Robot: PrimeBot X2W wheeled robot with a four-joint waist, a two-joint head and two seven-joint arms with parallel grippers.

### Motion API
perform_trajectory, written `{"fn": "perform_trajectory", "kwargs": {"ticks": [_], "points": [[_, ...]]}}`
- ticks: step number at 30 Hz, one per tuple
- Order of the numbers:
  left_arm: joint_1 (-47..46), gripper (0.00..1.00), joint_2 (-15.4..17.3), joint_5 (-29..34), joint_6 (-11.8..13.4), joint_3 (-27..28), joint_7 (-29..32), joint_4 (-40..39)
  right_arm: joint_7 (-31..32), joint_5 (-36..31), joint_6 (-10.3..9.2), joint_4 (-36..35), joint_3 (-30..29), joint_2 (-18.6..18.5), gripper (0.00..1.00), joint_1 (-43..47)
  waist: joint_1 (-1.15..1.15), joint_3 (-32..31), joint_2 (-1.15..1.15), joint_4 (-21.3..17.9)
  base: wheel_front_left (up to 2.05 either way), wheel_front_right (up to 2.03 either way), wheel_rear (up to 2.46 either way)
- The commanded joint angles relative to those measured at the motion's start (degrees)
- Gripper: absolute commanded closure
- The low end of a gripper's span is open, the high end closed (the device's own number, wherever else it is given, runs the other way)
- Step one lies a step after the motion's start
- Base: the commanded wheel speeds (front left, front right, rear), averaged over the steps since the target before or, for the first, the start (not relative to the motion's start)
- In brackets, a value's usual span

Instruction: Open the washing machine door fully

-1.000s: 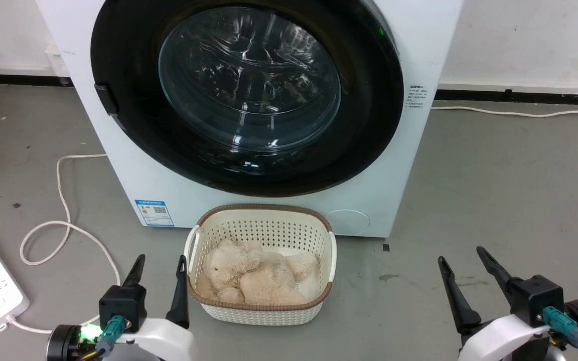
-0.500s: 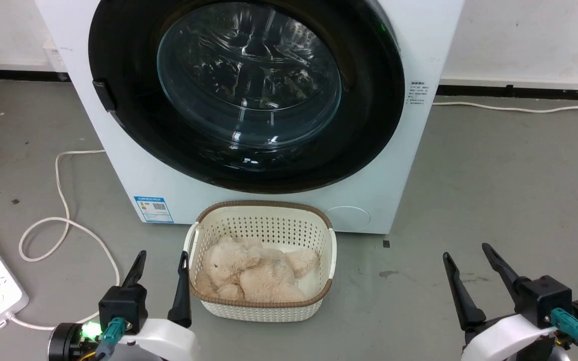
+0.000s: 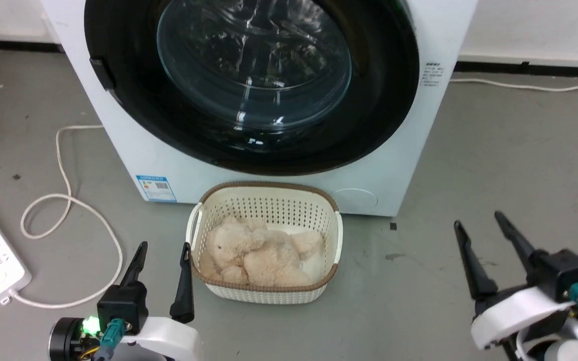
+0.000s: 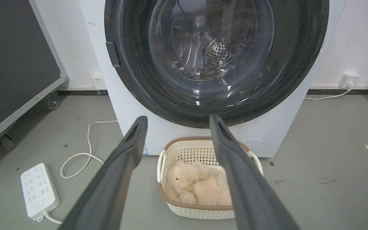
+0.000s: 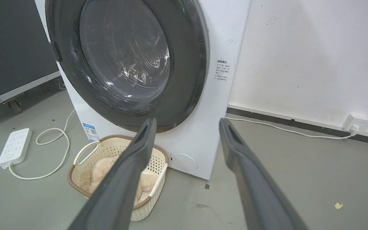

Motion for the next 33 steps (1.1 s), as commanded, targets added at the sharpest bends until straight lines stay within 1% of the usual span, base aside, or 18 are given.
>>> {"fn": "perform_trajectory", "kwargs": {"ticks": [1, 7, 13, 14, 15, 16, 21, 27, 33], "points": [[-1.1, 0.0, 0.0, -0.4, 0.3, -0.2, -0.5, -0.4, -0.3, 0.5, -0.01, 0.0, -0.2, -0.5, 0.0, -1.2, 0.0, 0.4, 0.0, 0.2, 0.0, 0.0, 0.0], [-1.9, 0.0, 0.0, -0.8, 0.7, -0.7, -1.2, -1.3, 0.6, 1.9, -0.02, 0.0, -0.5, -2.6, 0.0, -5.1, 0.0, 2.3, 0.0, 1.0, 0.0, 0.0, 0.0], [-2.6, 0.0, 0.0, -1.2, 1.2, -1.1, -1.9, -2.2, 1.9, 3.9, -0.02, 0.8, -1.1, -3.7, 0.0, -9.7, 0.0, 3.9, 0.0, 1.7, 0.0, 0.0, 0.0], [-2.7, 0.0, 0.0, -1.3, 1.3, -1.2, -2.0, -2.3, 2.2, 4.4, -0.02, 1.1, -1.3, -3.8, 0.06, -10.5, 0.0, 4.1, 0.0, 1.8, 0.0, 0.0, 0.0], [-2.8, 0.0, 0.0, -1.3, 1.3, -1.3, -2.2, -2.5, 2.5, 4.8, -0.02, 1.4, -1.4, -4.0, 0.69, -11.3, 0.0, 4.4, 0.0, 1.9, 0.0, 0.0, 0.0], [-2.9, 0.0, 0.0, -1.3, 1.4, -1.3, -2.3, -2.6, 2.8, 5.3, -0.02, 1.7, -1.5, -4.2, 1.0, -12.1, 0.0, 4.6, 0.0, 2.0, 0.0, 0.0, 0.0], [-3.4, 0.0, 0.0, -1.6, 1.7, -1.8, -2.9, -3.2, 4.1, 8.0, -0.02, 4.0, -2.7, -4.8, 1.0, -16.6, 0.0, 5.8, 0.0, 2.7, 0.0, 0.0, 0.0], [-3.9, 0.0, 0.0, -1.9, 2.0, -2.5, -3.6, -4.0, 6.0, 12.2, -0.03, 7.7, -5.1, -4.6, 1.0, -22.3, 0.0, 7.1, 0.0, 3.4, 0.0, 0.0, 0.0], [-4.3, 0.0, 0.0, -1.8, 1.9, -2.9, -4.3, -4.6, 9.0, 18.6, -0.03, 11.7, -7.5, -4.5, 1.0, -28.5, 0.0, 8.5, 0.0, 4.2, 0.0, 0.0, 0.0]]}}
